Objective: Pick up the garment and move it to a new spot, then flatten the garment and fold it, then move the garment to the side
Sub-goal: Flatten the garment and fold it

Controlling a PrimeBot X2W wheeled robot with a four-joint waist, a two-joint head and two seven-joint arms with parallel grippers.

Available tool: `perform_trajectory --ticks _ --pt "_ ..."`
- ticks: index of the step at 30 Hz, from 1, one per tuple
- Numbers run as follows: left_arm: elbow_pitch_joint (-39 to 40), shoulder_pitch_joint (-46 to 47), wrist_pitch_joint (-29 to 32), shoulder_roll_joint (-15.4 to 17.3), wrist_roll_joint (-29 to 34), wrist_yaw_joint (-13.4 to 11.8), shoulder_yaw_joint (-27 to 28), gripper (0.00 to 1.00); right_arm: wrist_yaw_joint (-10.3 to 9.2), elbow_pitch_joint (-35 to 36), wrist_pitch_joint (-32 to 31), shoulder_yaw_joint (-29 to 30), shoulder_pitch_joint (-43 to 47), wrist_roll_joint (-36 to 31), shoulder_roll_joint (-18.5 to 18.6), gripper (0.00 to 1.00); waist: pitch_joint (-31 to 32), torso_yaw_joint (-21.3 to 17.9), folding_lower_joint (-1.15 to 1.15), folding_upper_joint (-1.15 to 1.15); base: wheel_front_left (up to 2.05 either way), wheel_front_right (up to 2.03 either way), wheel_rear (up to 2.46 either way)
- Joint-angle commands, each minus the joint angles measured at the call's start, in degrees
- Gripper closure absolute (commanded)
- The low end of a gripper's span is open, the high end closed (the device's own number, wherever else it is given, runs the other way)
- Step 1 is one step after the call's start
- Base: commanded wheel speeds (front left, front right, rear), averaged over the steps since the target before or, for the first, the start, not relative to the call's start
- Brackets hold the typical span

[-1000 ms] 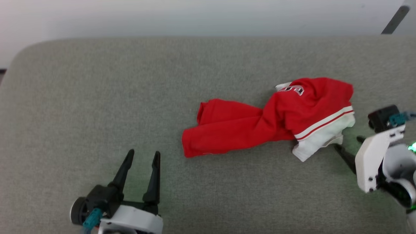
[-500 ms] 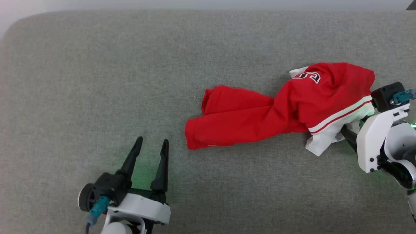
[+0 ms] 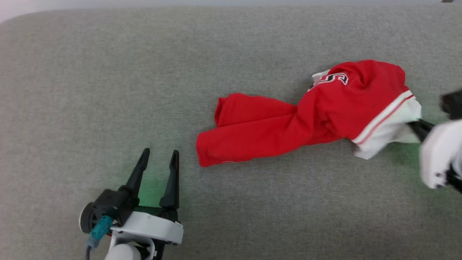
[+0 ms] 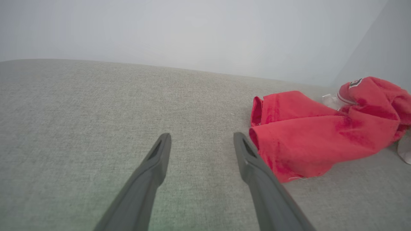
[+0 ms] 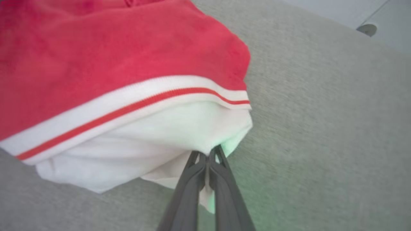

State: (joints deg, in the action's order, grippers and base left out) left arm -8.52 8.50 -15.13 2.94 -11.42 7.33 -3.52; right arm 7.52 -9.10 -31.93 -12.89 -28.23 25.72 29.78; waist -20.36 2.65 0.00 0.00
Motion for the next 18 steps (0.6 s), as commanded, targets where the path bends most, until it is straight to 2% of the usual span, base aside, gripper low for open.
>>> perform_trajectory --ticks 1,9,14,18 --pt "0.19 -0.02 -0.01 -0.05 -0.28 0.24 0.07 0.0 -0.06 0.7 0.18 0.98 1.25 -0.43 1.08 1.0 -0.3 -0.58 0.0 0.0 0.0 0.0 0.0" --pt "1.04 0.77 -0.01 -0.02 0.36 0.23 0.22 0.0 -0.06 5.67 -2.18 9.11 10.86 -1.84 8.99 1.0 -1.77 -2.35 0.0 0.0 0.0 0.0 0.0" --pt "1.42 1.42 -0.01 -0.02 0.73 0.23 0.09 0.0 -0.06 3.56 -2.29 14.54 15.61 -2.2 10.18 1.0 -2.55 -2.58 0.0 0.0 0.0 0.0 0.0" --pt "2.0 1.78 -0.01 0.22 0.81 0.23 0.66 0.0 -0.06 -0.36 -0.97 19.11 17.09 -5.17 8.61 1.0 -2.78 -2.75 0.0 0.0 0.0 0.0 0.0"
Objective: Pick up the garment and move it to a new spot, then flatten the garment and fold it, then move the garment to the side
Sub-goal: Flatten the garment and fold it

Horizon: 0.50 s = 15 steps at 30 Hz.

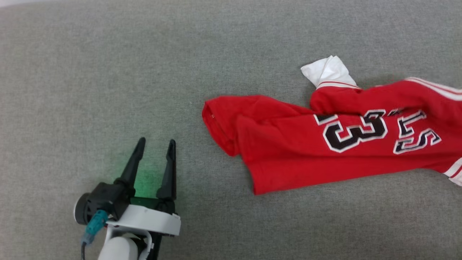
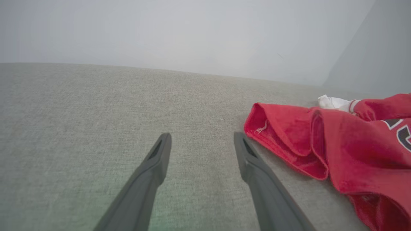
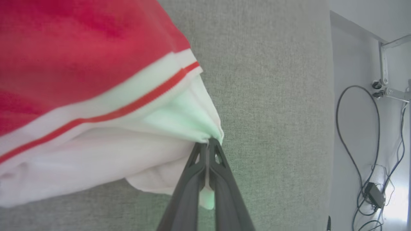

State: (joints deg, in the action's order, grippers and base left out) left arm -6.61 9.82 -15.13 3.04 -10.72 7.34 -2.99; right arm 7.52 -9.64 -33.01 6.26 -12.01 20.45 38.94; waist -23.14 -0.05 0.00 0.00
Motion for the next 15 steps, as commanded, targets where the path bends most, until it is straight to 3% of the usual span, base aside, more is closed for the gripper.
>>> perform_trajectory --ticks 1,5,6,7,12,15 --pt "0.38 0.51 -0.01 0.28 0.29 0.22 0.18 0.0 -0.06 -0.79 0.34 0.65 0.92 -0.54 -1.46 1.0 0.0 -0.16 0.0 0.0 0.0 0.0 0.0" --pt "1.09 1.33 -0.01 1.36 0.61 0.22 -0.64 0.0 -0.02 -4.33 2.55 0.66 0.12 -0.69 -5.3 1.0 0.42 -0.86 0.0 0.0 0.0 0.0 0.0" --pt "1.03 1.94 -0.01 1.76 0.4 0.22 -1.14 0.0 0.0 -5.04 3.65 0.76 -0.27 -0.62 -6.31 0.89 0.56 -1.08 0.0 0.0 0.0 0.0 0.0" --pt "1.12 2.72 -0.01 2.38 0.19 0.2 -1.65 0.0 0.01 -5.52 4.99 1.05 -0.63 -0.59 -7.21 0.0 0.74 -1.34 0.0 0.0 0.0 0.0 0.0" --pt "0.47 8.66 -0.01 7.39 -1.54 0.2 -6.7 0.0 -0.01 -4.45 13.17 2.88 0.48 2.43 -11.22 0.0 1.8 -3.62 0.0 0.0 0.0 0.0 0.0" --pt "-1.64 14.67 1.35 12.08 -3.95 0.19 -11.82 0.0 -0.02 -0.73 17.46 3.35 1.7 5.8 -14.11 0.0 2.46 -6.32 0.0 0.0 0.0 0.0 0.0"
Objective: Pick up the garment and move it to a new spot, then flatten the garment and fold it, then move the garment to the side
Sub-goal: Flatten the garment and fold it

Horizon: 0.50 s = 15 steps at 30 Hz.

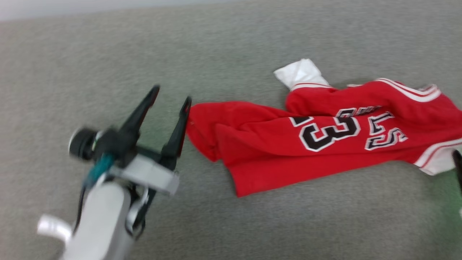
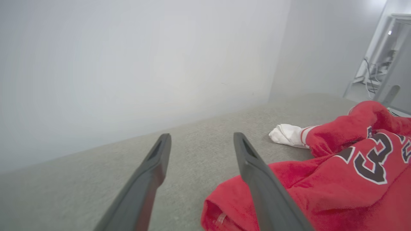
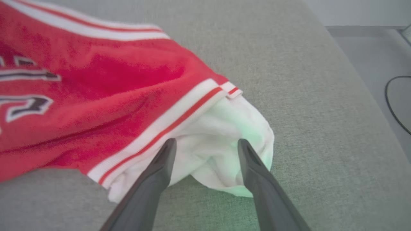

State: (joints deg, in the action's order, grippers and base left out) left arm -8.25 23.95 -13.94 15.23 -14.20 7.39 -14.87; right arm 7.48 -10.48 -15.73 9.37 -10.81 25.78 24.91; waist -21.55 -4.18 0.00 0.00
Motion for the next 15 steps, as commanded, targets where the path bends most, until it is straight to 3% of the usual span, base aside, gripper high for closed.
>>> perform_trajectory --ticks 1,5,8,15 --pt "-0.84 2.85 1.75 1.22 -1.78 0.15 -2.24 0.0 0.02 1.71 1.17 -0.12 1.18 1.74 -1.22 0.0 1.08 -3.18 0.0 0.0 0.0 0.0 0.0" --pt "-4.86 13.52 13.43 6.54 -10.77 0.15 -13.02 0.0 0.02 8.8 4.69 -2.52 2.78 5.26 -4.97 0.0 1.03 -7.74 0.0 0.0 0.0 0.0 0.0" --pt "-8.08 21.68 24.47 9.19 -21.71 0.05 -20.72 0.0 0.02 12.51 6.55 -6.04 3.21 6.62 -7.19 0.0 0.34 -10.94 0.0 0.0 0.0 0.0 0.0" --pt "-19.85 37.51 46.46 11.14 -38.54 0.03 -30.06 0.0 0.01 15.59 8.92 -12.9 1.45 6.98 -9.36 0.0 -2.5 -17.4 0.0 0.0 0.0 0.0 0.0"
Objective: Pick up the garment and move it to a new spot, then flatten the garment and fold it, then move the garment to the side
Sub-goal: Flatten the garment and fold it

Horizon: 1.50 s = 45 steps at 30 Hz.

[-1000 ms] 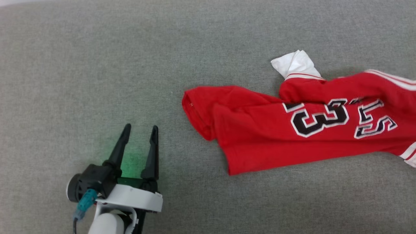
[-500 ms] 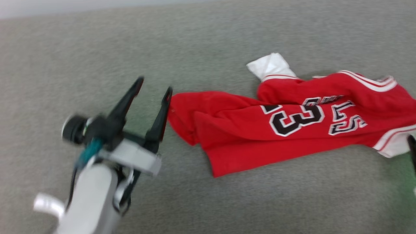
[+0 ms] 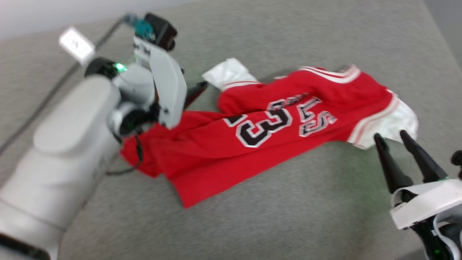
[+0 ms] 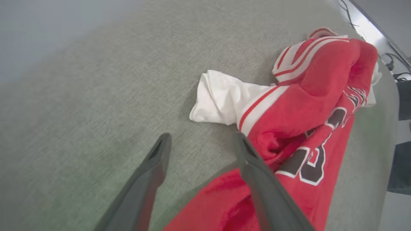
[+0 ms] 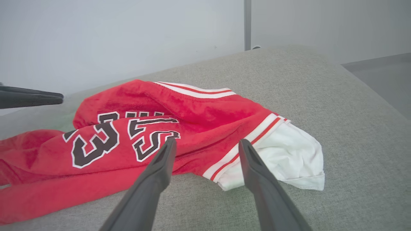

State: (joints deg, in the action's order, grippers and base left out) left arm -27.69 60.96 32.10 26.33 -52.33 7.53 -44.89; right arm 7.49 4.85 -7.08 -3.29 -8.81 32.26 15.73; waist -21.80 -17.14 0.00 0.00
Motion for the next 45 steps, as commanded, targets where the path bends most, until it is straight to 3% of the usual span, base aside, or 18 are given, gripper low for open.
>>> perform_trajectory --ticks 1,6,15,16,18,20,23,31,38,45 --pt "-2.53 2.22 3.39 -0.23 -1.63 -0.11 -0.89 0.0 0.0 0.31 0.58 -1.0 -0.73 0.56 -0.4 0.0 -2.69 -5.17 0.0 0.0 0.0 0.0 0.0" --pt "-11.52 9.67 13.27 -1.68 -4.94 -0.11 -3.41 0.0 0.0 -1.24 1.59 -3.37 -1.66 1.29 -1.14 0.0 -4.86 -8.02 0.0 0.0 0.0 0.0 0.0" --pt "-17.72 14.19 14.54 -3.36 -5.19 -0.11 -8.38 0.0 0.0 -4.53 3.84 -5.73 -3.3 2.02 -1.18 0.0 -5.87 -9.71 0.0 0.0 0.0 0.0 0.0" --pt "-17.69 14.28 14.19 -3.0 -4.5 -0.11 -9.67 0.04 0.0 -4.61 4.1 -5.99 -3.61 2.25 -1.2 0.0 -5.97 -9.74 0.0 0.0 0.0 0.0 0.0" --pt "-17.7 14.32 12.75 -2.16 -3.77 -0.12 -11.65 0.38 0.0 -4.97 4.3 -6.53 -4.02 2.71 -1.15 0.0 -6.13 -9.81 0.0 0.0 0.0 0.0 0.0" --pt "-17.95 13.76 11.59 -2.86 -6.08 -0.12 -11.5 1.0 0.0 -5.74 4.68 -7.02 -4.36 3.02 -0.76 0.0 -6.11 -9.61 0.0 0.0 0.0 0.0 0.0" --pt "-17.57 13.85 9.61 -3.66 -8.81 -0.11 -11.25 1.0 0.0 -6.6 5.15 -7.4 -4.75 3.33 -0.34 0.0 -5.79 -8.63 0.0 0.0 0.0 0.0 0.0" --pt "-20.53 14.23 -2.41 -1.17 -9.9 -0.11 -10.94 1.0 0.0 -6.96 5.04 -7.84 -4.61 3.81 1.27 0.0 -2.16 -3.07 0.0 0.0 0.0 0.0 0.0" --pt "-20.78 9.39 -14.42 3.4 -13.75 -0.12 -7.89 1.0 0.0 -5.11 2.61 -6.59 -2.7 2.39 2.5 0.0 2.06 3.48 0.0 0.0 0.0 0.0 0.0" --pt "-20.76 1.14 -21.71 8.5 -17.52 -0.12 -5.39 1.0 0.0 -2.17 -0.66 -4.48 -0.52 1.14 2.63 0.0 4.02 8.5 0.0 0.0 0.0 0.0 0.0"
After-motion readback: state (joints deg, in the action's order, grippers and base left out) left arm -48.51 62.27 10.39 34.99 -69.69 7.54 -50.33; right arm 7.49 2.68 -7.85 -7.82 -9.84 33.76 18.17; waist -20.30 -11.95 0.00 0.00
